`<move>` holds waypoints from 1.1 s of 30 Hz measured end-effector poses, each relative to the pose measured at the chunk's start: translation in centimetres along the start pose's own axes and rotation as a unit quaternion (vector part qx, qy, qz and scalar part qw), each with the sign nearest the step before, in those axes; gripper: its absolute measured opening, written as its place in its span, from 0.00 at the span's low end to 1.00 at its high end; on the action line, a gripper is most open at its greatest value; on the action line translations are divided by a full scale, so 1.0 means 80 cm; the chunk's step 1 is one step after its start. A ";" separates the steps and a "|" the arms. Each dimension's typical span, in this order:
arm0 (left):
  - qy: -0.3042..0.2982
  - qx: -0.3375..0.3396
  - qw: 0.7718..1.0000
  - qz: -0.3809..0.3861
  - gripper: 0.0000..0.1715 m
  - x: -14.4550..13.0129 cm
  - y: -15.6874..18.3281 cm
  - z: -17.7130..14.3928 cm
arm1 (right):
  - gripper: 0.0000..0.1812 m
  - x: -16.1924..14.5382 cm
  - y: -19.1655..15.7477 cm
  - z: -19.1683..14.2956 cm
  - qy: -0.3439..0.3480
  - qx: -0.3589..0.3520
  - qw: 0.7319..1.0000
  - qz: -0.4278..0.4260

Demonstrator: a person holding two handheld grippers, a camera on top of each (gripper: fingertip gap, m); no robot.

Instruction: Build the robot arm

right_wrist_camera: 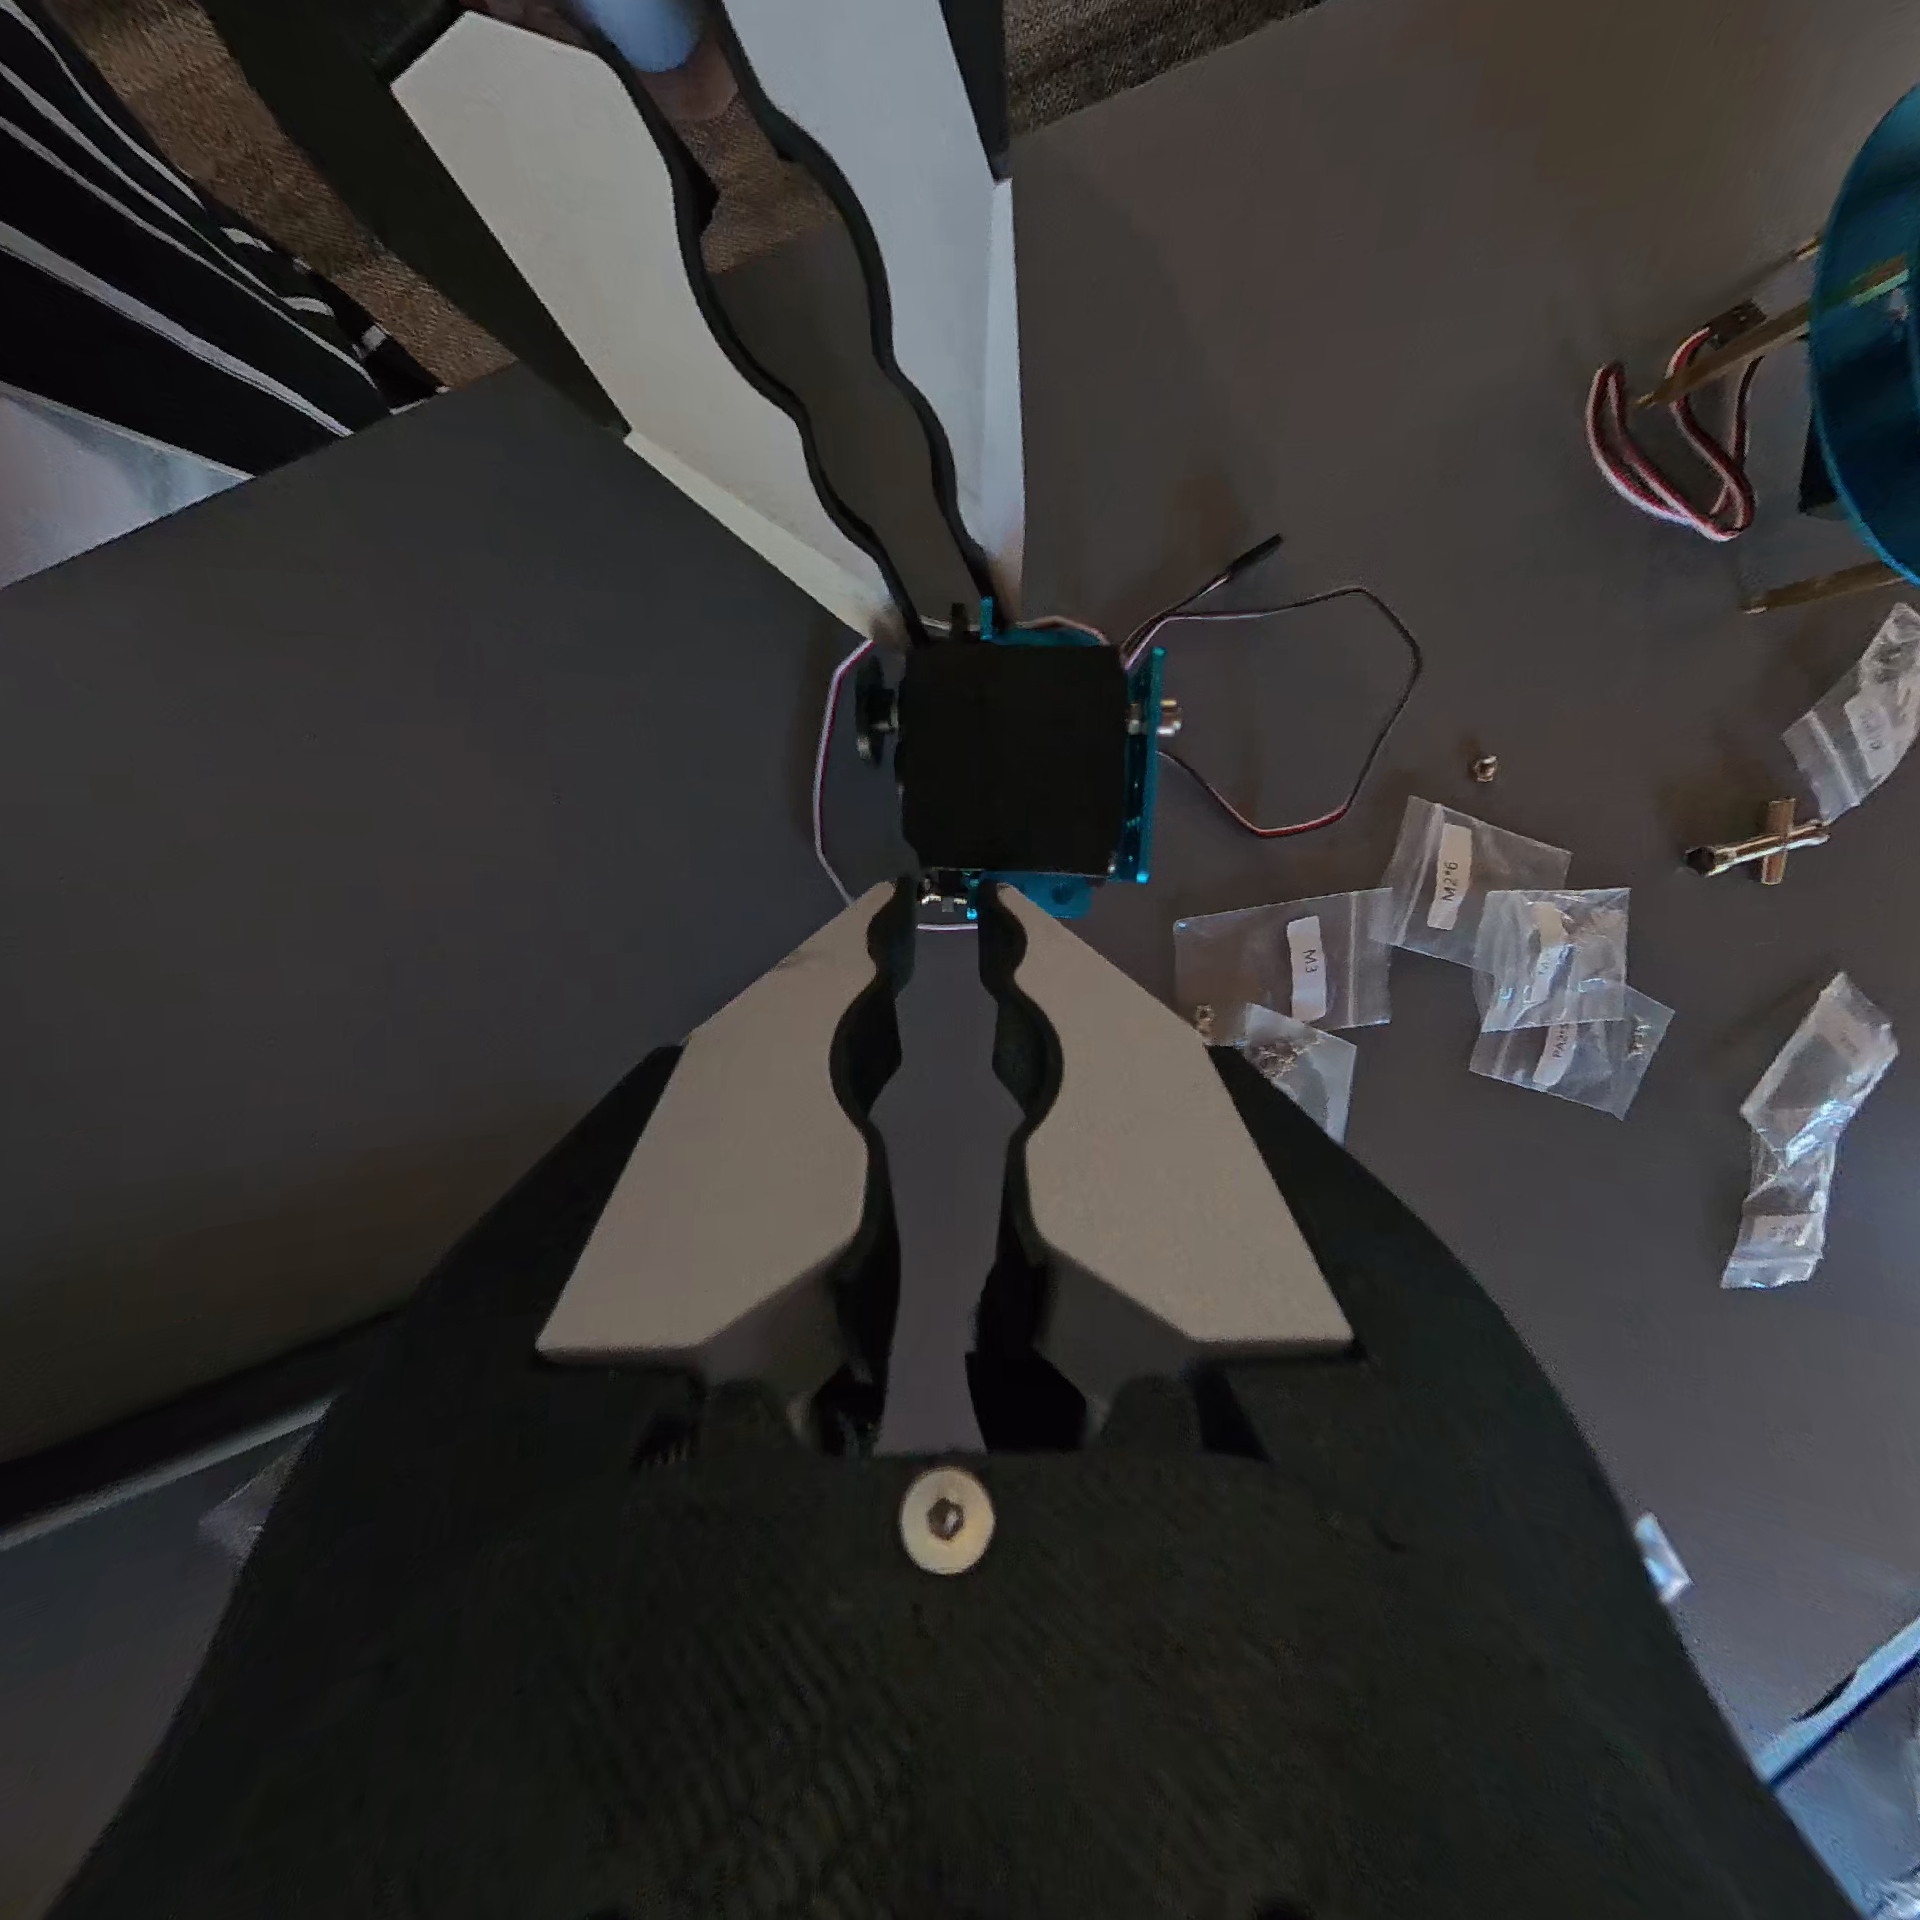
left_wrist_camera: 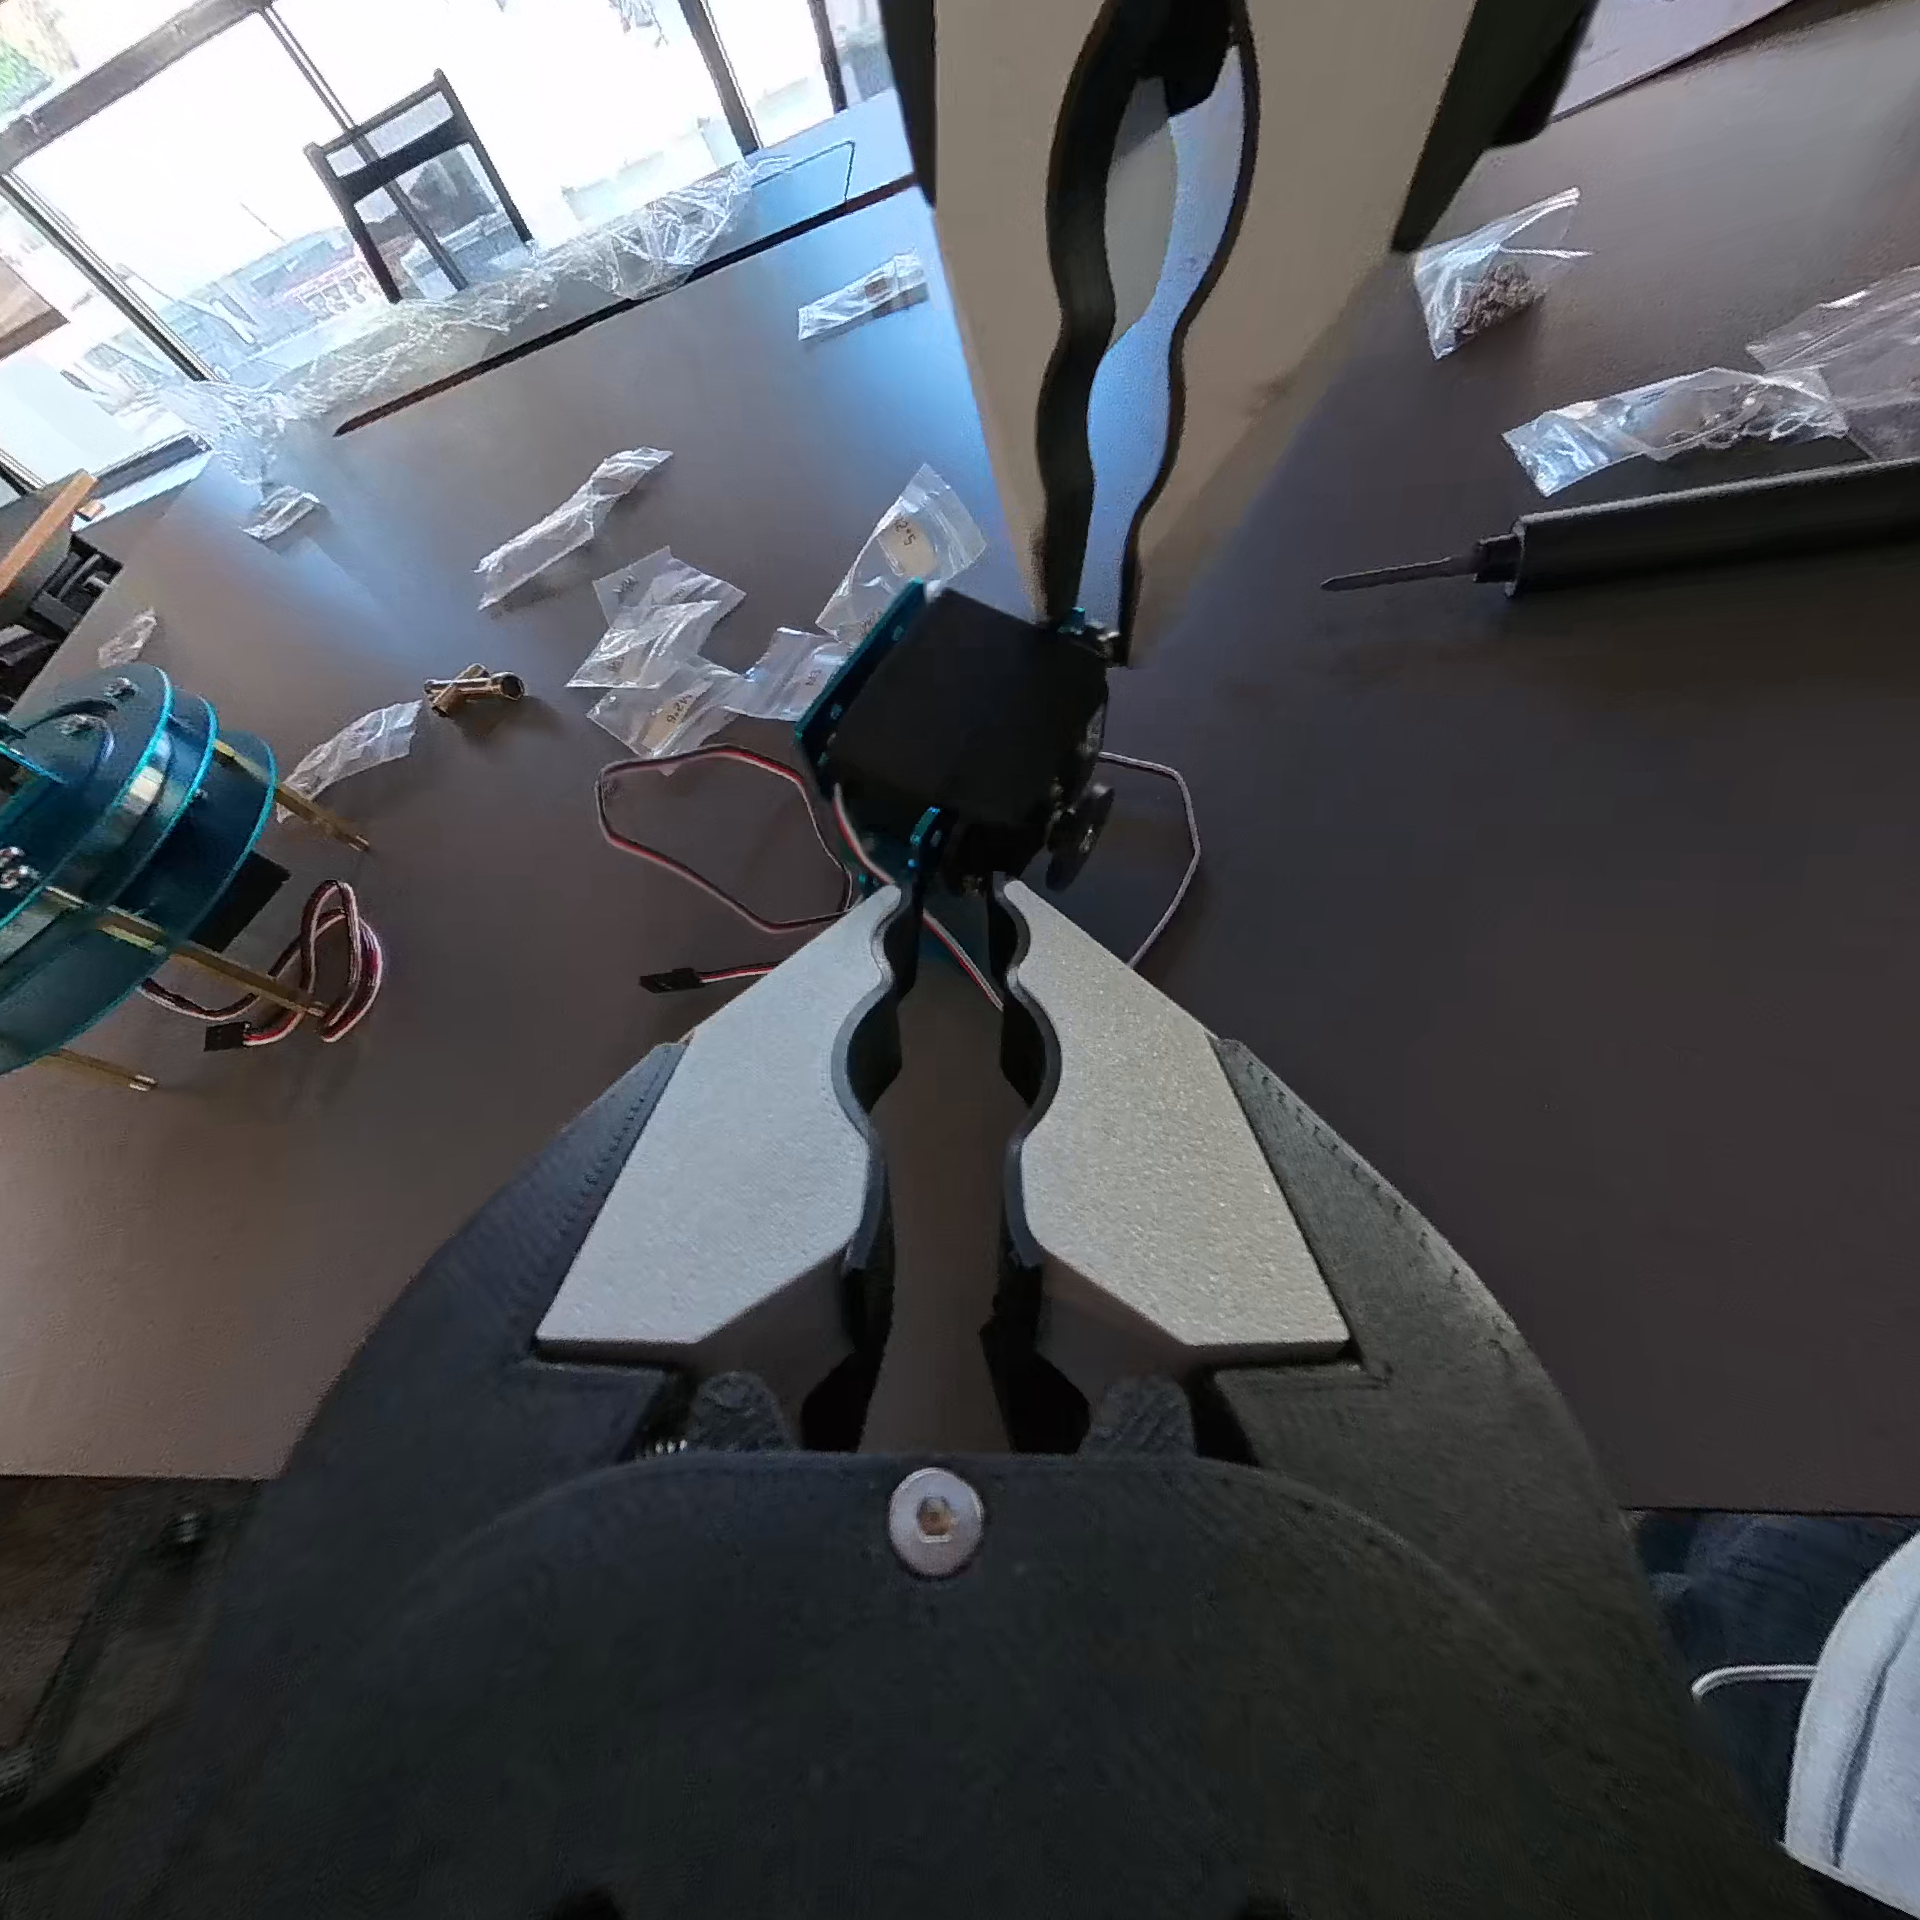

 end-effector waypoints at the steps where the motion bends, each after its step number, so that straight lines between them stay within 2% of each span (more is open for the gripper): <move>1: 0.000 -0.003 1.000 -0.003 0.06 0.000 -0.001 0.000 | 0.06 0.001 -0.002 -0.001 0.001 0.007 1.000 0.006; 8: -0.002 -0.006 1.000 -0.028 0.04 -0.002 -0.005 0.002 | 0.06 -0.002 -0.001 -0.002 -0.003 -0.019 0.998 0.061; 11: -0.005 -0.018 0.998 -0.053 0.00 -0.006 -0.003 0.003 | 0.06 -0.002 -0.003 -0.003 -0.006 -0.036 0.996 0.083; 14: -0.008 -0.030 0.997 -0.077 0.00 -0.008 0.001 0.005 | 0.06 -0.001 -0.004 -0.003 -0.009 -0.047 0.994 0.100; 16: -0.001 -0.014 0.996 -0.083 0.03 -0.006 -0.003 0.004 | 0.06 -0.001 -0.005 -0.003 -0.008 -0.050 0.993 0.103; 33: 0.011 0.010 0.999 -0.052 0.00 0.002 0.003 0.008 | 0.06 0.001 -0.010 -0.003 0.003 -0.070 0.989 0.129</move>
Point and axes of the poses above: each gripper's, where its closed fingertips meet, z out along the fingers, x out of its top, y = z × x across the jaws, the point moved 1 cm from there along -z, back along the fingers, and after that the axes turned 13 degrees about -z, right-handed, at the moved point
